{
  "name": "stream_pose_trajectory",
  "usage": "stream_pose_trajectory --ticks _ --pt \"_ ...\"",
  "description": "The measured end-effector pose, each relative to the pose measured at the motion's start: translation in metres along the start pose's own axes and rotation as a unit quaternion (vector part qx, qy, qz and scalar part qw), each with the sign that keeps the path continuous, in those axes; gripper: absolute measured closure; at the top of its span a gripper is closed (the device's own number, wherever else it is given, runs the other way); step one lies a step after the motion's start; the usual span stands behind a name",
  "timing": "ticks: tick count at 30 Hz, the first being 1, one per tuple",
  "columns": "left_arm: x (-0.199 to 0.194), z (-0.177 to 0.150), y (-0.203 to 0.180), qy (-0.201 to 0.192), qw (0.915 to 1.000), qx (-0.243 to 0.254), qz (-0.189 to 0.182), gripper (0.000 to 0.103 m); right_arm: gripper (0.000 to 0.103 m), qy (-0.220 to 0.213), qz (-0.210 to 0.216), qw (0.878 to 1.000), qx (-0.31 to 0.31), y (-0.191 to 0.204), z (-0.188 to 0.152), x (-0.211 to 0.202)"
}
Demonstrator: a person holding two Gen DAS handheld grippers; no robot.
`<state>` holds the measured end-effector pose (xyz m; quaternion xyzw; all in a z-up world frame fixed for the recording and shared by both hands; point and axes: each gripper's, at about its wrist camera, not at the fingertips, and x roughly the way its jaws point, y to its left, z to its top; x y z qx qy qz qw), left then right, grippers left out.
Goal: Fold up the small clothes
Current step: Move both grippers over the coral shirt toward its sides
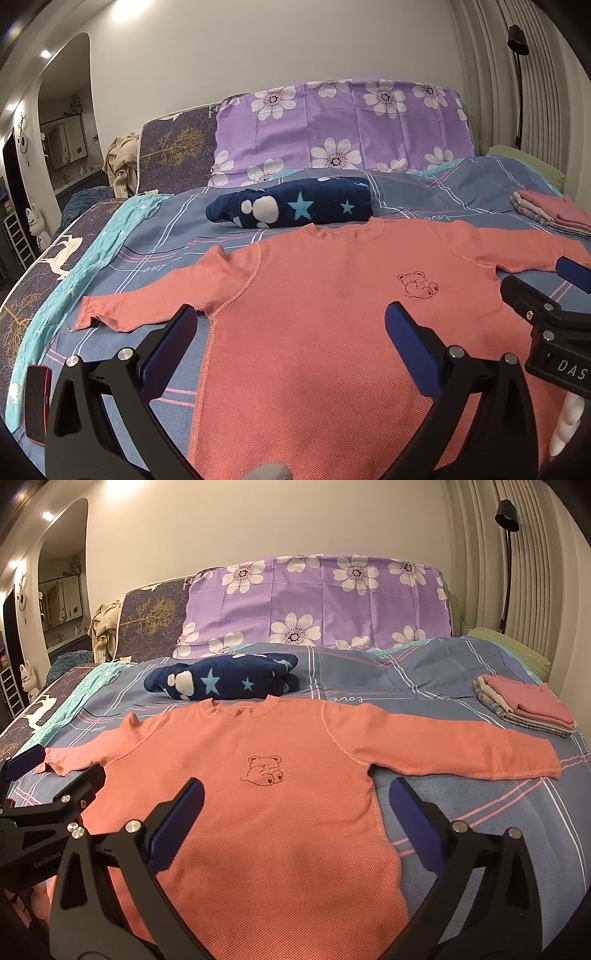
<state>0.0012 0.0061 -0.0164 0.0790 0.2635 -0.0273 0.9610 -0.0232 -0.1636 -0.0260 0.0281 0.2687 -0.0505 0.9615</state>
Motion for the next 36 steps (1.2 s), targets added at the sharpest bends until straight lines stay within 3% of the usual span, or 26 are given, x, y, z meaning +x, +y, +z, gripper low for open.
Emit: stream_pose_trajectory --ticks 5,10,18,23,26,32,36 --pt "-0.003 -0.002 0.003 -0.022 0.9995 -0.007 -0.023 0.001 0.005 -0.007 -0.009 1.000 -0.005 0.002 0.000 -0.002" --pt "-0.008 -0.005 -0.003 -0.063 0.9977 0.026 0.009 0.001 0.006 -0.011 -0.018 1.000 -0.009 0.003 0.001 -0.002" --pt "-0.004 -0.004 0.001 -0.053 0.9983 0.024 -0.003 0.004 0.018 -0.007 -0.008 1.000 -0.009 0.004 0.000 0.000" --pt "0.003 -0.006 0.006 -0.026 0.9994 0.013 -0.019 0.024 0.026 -0.013 -0.013 1.000 -0.008 0.005 -0.002 -0.001" --pt "0.007 -0.008 0.007 -0.012 0.9994 0.009 -0.032 0.031 0.028 -0.013 -0.015 1.000 -0.007 0.005 -0.003 -0.001" --pt "0.004 -0.010 0.005 -0.016 0.9987 0.012 -0.047 0.032 0.029 0.001 -0.002 1.000 -0.007 0.006 -0.002 0.000" --pt "0.003 -0.010 0.006 -0.016 0.9985 0.011 -0.051 0.032 0.035 0.000 0.012 1.000 -0.003 0.007 -0.001 -0.001"
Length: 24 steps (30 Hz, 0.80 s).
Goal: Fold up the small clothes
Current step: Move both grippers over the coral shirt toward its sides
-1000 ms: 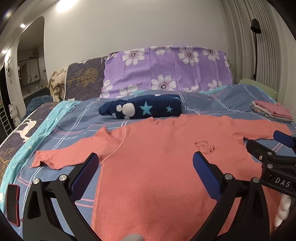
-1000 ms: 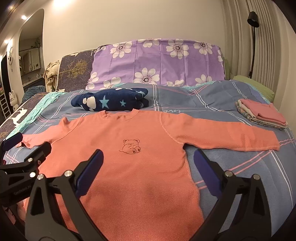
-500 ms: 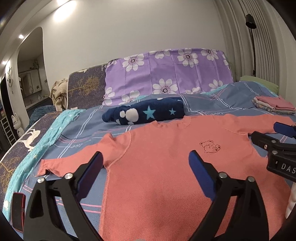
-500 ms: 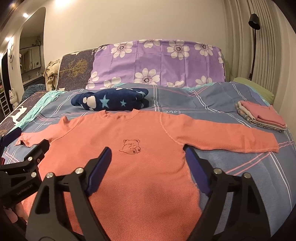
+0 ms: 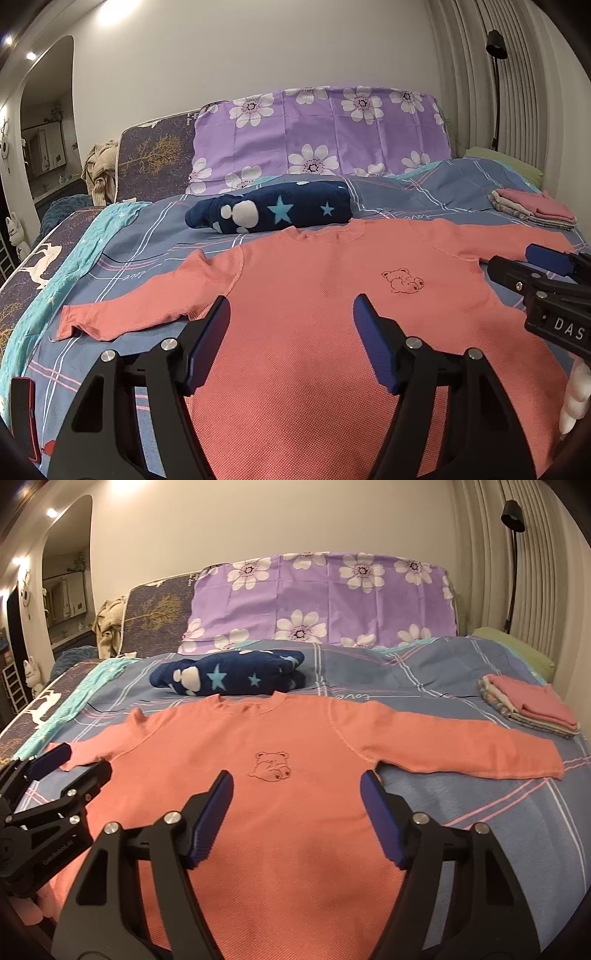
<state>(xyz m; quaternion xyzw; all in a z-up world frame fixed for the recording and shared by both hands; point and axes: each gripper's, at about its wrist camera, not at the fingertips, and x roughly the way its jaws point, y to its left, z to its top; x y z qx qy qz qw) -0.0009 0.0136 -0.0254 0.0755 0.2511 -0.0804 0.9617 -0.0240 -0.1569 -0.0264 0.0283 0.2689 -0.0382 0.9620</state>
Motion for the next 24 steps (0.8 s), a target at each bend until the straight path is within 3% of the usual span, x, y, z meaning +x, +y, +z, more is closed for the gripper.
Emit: stream_pose_trajectory --ticks 15,24 --pt "-0.007 0.000 0.013 -0.016 0.9998 -0.009 -0.003 0.032 0.043 0.007 0.010 1.000 0.002 0.007 0.001 -0.004" --pt "-0.003 -0.004 0.023 0.010 0.9998 -0.012 -0.013 0.033 0.043 0.018 0.009 1.000 -0.009 0.013 0.001 -0.003"
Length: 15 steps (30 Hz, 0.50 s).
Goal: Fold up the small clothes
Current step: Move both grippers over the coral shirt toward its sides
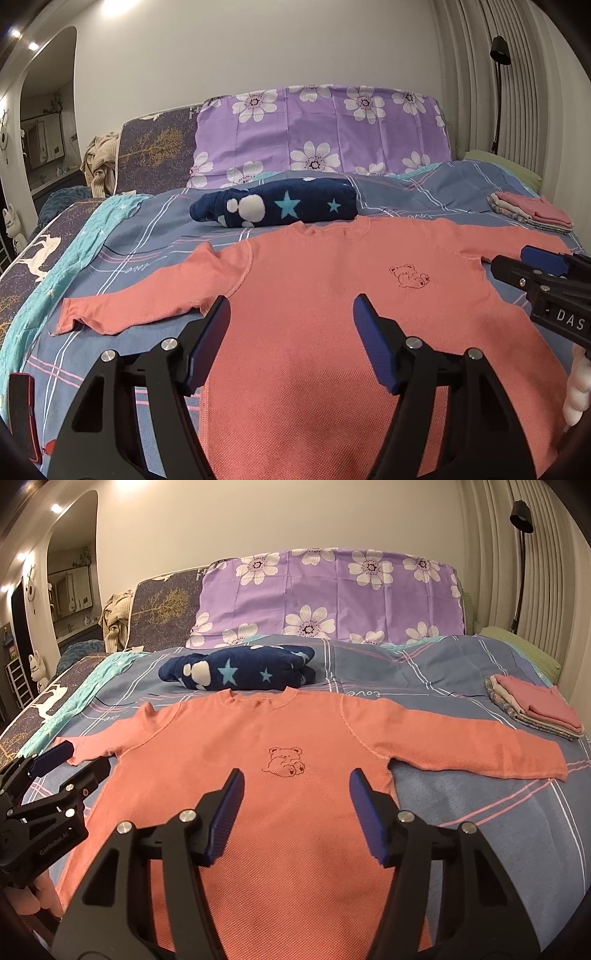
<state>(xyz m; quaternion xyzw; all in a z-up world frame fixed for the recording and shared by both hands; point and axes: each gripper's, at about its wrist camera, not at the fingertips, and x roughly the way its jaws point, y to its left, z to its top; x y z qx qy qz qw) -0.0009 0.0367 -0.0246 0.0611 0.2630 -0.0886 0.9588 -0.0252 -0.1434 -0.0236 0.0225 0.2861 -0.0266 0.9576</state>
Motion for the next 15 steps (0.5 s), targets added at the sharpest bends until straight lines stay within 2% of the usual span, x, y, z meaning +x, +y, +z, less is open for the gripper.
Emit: stream_pose_trajectory --ticks 5,15 --pt "0.002 -0.005 0.004 0.010 0.9999 0.007 -0.005 0.036 0.041 0.000 0.001 1.000 -0.003 0.004 0.001 0.000" --pt "-0.002 -0.006 0.014 0.002 0.9999 0.007 0.011 0.036 0.036 0.013 0.009 1.000 -0.008 0.013 0.001 0.008"
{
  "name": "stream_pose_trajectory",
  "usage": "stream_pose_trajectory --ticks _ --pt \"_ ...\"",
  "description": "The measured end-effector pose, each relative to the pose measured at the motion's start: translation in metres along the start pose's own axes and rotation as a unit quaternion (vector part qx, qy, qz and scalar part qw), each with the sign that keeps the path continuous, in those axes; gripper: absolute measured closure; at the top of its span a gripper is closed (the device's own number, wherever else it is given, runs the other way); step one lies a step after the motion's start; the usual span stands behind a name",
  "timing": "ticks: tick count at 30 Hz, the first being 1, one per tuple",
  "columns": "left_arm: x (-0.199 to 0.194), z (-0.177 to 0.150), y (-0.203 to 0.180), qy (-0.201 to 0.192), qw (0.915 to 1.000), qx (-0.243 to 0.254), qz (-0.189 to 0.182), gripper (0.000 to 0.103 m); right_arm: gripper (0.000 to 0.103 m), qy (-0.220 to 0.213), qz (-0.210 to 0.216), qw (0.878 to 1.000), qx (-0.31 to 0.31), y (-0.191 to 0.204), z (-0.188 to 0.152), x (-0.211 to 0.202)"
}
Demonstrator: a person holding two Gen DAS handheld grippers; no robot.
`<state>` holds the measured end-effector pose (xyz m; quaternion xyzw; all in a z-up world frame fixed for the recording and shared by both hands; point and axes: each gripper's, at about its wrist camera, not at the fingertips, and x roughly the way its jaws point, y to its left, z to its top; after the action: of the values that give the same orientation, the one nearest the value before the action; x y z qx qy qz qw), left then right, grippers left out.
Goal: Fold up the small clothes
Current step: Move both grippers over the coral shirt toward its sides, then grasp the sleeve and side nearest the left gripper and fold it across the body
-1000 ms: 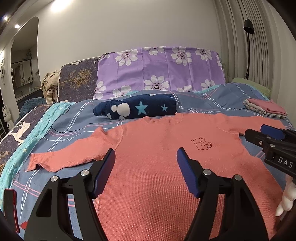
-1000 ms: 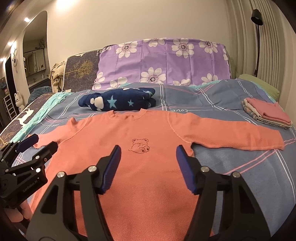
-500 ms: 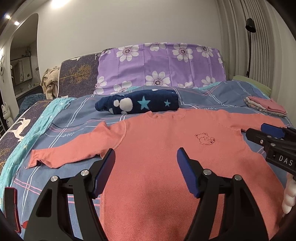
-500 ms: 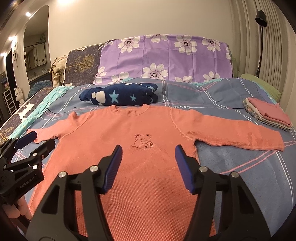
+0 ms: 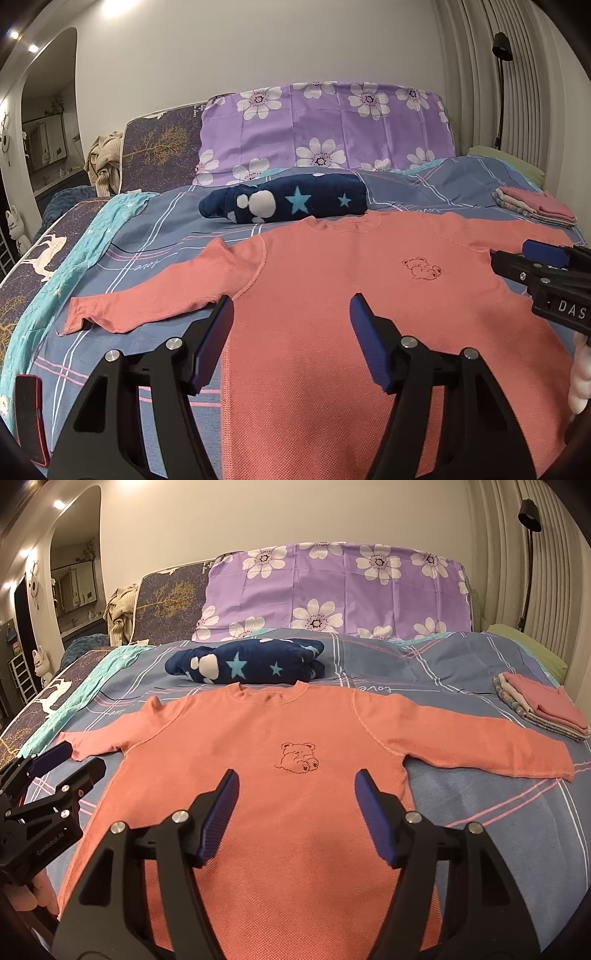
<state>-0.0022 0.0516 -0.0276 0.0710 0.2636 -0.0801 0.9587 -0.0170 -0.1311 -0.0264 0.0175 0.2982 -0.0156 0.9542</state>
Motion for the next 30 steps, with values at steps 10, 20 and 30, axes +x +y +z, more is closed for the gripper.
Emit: stream_pose_trajectory --ticks 10,20,30 --pt "0.032 -0.011 0.070 0.060 0.9895 -0.119 -0.056 0.036 0.030 0.027 -0.003 1.000 -0.008 0.000 -0.004 0.018" --pt "0.090 -0.068 0.267 0.119 0.9029 -0.413 -0.007 0.058 0.029 0.050 -0.010 0.999 -0.008 -0.001 -0.007 0.039" --pt "0.146 -0.075 0.355 0.100 0.8386 -0.534 0.043 0.058 0.028 0.058 -0.029 0.998 -0.013 -0.004 -0.003 0.050"
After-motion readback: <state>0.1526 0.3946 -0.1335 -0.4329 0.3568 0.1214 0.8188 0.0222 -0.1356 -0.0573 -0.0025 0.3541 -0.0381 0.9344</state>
